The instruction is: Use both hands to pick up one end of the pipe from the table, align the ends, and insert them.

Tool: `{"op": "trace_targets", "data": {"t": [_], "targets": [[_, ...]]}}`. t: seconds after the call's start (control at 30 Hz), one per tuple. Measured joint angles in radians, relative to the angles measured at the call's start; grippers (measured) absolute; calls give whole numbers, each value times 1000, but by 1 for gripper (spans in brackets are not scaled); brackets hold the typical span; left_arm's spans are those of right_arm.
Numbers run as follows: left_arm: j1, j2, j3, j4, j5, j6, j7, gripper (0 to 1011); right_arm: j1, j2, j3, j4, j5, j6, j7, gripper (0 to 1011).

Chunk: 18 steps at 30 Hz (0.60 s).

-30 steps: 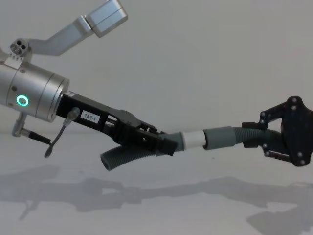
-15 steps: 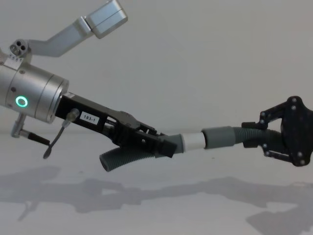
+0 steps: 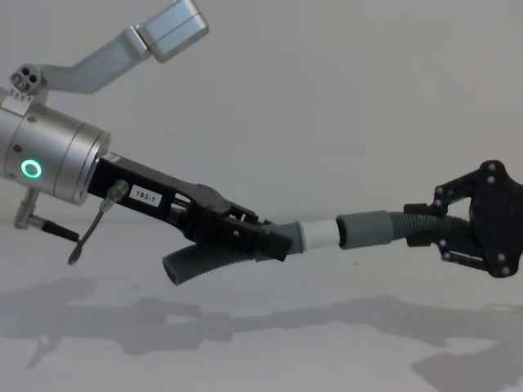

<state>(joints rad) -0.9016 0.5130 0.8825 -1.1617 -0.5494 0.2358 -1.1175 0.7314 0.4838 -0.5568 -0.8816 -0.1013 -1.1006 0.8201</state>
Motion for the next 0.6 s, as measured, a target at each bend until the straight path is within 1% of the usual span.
{"op": "trace_targets", "data": {"t": [0.23,0.6], "targets": [[2,6,2,-5,-6,-1,6,327,0,0,0,0,0,0,0,211],[0,1,12,4,-15,-5,7,327,0,0,0,0,0,0,0,212]]}}
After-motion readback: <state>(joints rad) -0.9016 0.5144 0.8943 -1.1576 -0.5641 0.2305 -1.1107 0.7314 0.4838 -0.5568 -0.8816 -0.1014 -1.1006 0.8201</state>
